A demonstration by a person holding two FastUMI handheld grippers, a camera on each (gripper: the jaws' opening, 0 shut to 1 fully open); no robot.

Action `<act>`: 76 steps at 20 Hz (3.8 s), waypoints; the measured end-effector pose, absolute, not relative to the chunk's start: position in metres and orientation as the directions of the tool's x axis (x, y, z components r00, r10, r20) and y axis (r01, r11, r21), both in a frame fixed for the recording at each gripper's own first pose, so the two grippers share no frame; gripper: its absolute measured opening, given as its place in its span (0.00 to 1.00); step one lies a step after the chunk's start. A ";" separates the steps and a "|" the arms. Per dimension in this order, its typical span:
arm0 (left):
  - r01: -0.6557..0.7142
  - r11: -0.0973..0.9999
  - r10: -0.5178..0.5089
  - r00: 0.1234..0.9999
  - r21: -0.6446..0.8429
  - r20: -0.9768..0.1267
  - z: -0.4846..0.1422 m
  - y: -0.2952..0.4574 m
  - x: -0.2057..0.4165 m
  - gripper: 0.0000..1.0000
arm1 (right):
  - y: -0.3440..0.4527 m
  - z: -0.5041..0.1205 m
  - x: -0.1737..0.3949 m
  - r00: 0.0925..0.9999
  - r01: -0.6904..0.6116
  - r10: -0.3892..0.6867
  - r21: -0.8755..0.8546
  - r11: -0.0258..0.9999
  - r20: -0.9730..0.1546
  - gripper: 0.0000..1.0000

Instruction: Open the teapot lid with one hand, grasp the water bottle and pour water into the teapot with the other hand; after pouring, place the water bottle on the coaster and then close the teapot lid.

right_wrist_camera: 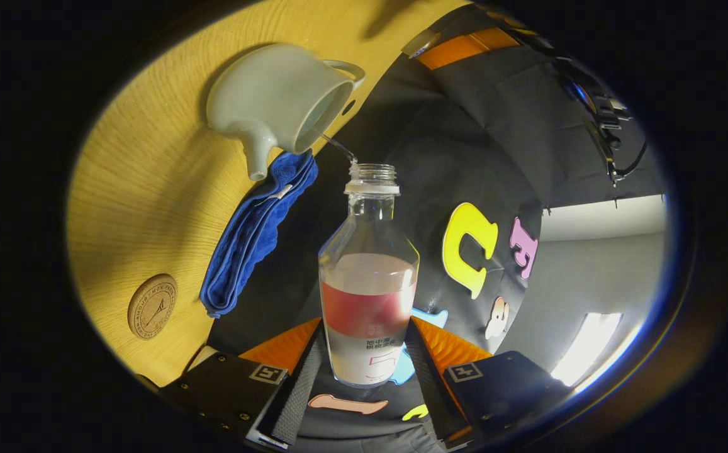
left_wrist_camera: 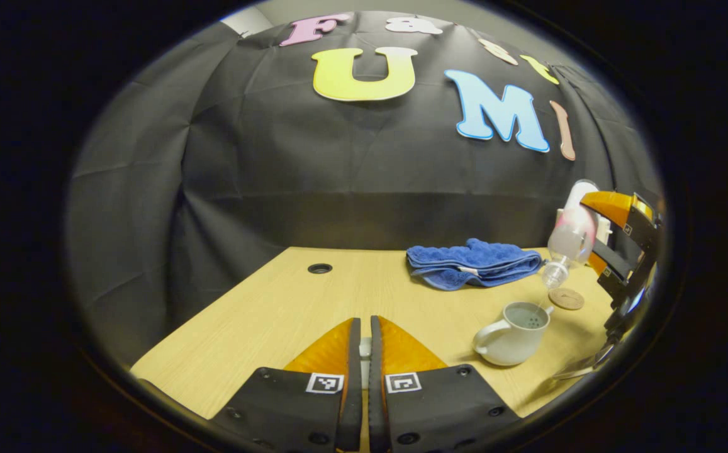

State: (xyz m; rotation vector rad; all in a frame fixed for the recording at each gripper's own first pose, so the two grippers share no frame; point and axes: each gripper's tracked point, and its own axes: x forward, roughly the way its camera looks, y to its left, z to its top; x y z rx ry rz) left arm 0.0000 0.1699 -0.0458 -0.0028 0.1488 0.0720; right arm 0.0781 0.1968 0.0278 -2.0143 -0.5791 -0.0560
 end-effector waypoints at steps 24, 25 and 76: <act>-0.068 0.998 0.068 0.985 0.008 -0.160 -0.049 0.169 0.000 0.11 | 0.195 0.016 0.078 0.909 0.343 0.347 -0.889 -0.302 0.233 0.77; -0.068 0.998 0.068 0.985 0.008 -0.160 -0.048 0.169 0.000 0.11 | 0.194 0.013 0.078 0.912 0.330 0.338 -0.905 -0.268 0.233 0.77; -0.036 0.999 0.038 0.990 0.019 -0.133 -0.045 0.153 0.003 0.11 | 0.092 -0.042 0.091 0.975 -0.181 0.177 -0.020 0.983 -0.137 0.97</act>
